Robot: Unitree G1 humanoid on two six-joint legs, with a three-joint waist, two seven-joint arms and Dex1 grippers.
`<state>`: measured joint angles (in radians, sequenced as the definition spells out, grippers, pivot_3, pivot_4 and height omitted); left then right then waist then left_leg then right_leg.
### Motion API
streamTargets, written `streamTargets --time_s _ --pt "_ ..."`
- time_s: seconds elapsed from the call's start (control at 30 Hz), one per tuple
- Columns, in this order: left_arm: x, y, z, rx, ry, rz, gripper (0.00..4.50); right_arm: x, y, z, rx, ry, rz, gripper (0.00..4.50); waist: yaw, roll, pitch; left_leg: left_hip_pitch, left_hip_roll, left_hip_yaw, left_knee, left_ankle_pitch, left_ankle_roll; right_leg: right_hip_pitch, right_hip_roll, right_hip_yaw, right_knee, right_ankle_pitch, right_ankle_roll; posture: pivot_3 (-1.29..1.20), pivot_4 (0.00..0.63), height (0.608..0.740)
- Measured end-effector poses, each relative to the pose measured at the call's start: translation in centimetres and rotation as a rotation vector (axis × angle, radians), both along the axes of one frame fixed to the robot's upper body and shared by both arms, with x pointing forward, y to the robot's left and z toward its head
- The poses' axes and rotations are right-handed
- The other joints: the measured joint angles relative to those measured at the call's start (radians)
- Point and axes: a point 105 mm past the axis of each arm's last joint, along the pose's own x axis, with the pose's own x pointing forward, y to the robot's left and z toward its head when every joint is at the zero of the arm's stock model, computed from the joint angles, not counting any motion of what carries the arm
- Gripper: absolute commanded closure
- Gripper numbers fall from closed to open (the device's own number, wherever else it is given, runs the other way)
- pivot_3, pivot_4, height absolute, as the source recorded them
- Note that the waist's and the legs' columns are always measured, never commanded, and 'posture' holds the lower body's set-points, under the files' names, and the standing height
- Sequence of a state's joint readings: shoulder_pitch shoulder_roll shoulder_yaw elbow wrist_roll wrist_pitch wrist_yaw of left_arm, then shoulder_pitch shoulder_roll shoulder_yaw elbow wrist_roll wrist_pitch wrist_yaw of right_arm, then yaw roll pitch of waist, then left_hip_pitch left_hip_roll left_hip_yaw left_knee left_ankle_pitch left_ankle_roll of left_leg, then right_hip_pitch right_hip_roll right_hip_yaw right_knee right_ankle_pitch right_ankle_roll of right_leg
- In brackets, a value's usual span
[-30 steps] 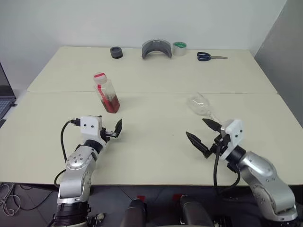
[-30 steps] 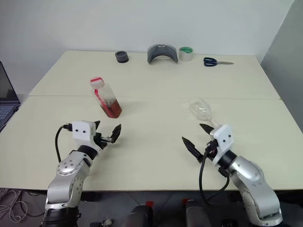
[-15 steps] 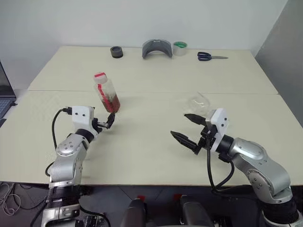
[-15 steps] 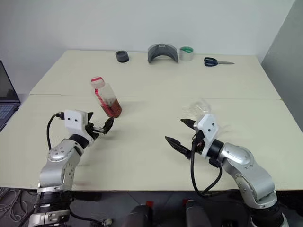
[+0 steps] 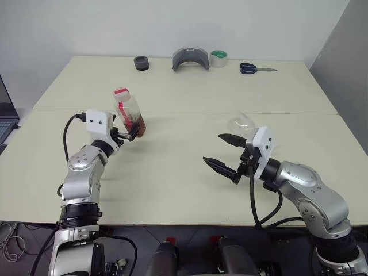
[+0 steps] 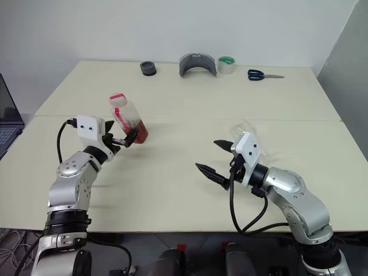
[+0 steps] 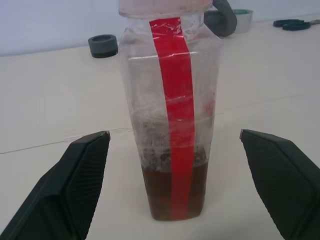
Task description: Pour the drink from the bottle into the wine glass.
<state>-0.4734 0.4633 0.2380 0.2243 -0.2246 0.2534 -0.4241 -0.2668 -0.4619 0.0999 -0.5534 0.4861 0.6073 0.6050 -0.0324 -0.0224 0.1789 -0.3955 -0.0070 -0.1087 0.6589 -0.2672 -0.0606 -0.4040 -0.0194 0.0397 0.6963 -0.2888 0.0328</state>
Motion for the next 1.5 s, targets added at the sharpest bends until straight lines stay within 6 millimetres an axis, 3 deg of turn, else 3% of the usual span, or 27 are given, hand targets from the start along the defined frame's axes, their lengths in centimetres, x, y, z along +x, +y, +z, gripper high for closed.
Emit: streamTargets --time_s 0.17,0.53,1.17,1.27,1.5 --pt "1.1 -0.3 1.7 0.015 -0.032 -0.005 0.02 0.2 0.3 0.8 -0.003 -0.017 0.012 0.0 -0.001 0.0 0.0 0.0 0.0 0.0 0.0 0.0 0.0 0.0 0.0 0.0 0.0 0.0 0.0 0.0 0.15 0.74" --pt "2.9 -0.4 3.0 0.018 -0.056 -0.006 0.02 0.5 0.6 1.2 -0.006 -0.015 0.006 0.0 0.0 0.0 0.0 -0.001 0.0 0.0 0.001 0.0 0.0 0.0 0.0 0.0 0.0 0.0 0.0 0.0 0.15 0.74" --pt "4.0 -0.6 2.6 0.041 -0.035 0.001 0.02 0.6 0.7 1.5 -0.008 -0.017 0.01 0.0 -0.001 0.0 0.0 -0.001 0.0 0.0 0.001 0.0 0.0 -0.001 0.0 0.0 0.0 0.0 0.0 0.0 0.15 0.74" --pt "4.1 -0.7 2.4 0.039 -0.03 0.001 0.6 0.6 0.7 1.5 -0.008 -0.017 0.01 0.0 -0.001 0.0 0.0 -0.001 0.0 0.0 0.001 0.0 0.0 -0.001 0.0 0.0 0.0 0.0 0.0 0.0 0.15 0.74" --pt "4.2 -1.2 2.1 0.024 -0.029 -0.01 2.66 0.6 0.7 1.5 -0.008 -0.017 0.01 0.0 -0.001 0.0 0.0 -0.001 0.0 0.0 0.001 0.0 0.0 -0.001 0.0 0.0 0.0 0.0 0.0 0.0 0.15 0.74"
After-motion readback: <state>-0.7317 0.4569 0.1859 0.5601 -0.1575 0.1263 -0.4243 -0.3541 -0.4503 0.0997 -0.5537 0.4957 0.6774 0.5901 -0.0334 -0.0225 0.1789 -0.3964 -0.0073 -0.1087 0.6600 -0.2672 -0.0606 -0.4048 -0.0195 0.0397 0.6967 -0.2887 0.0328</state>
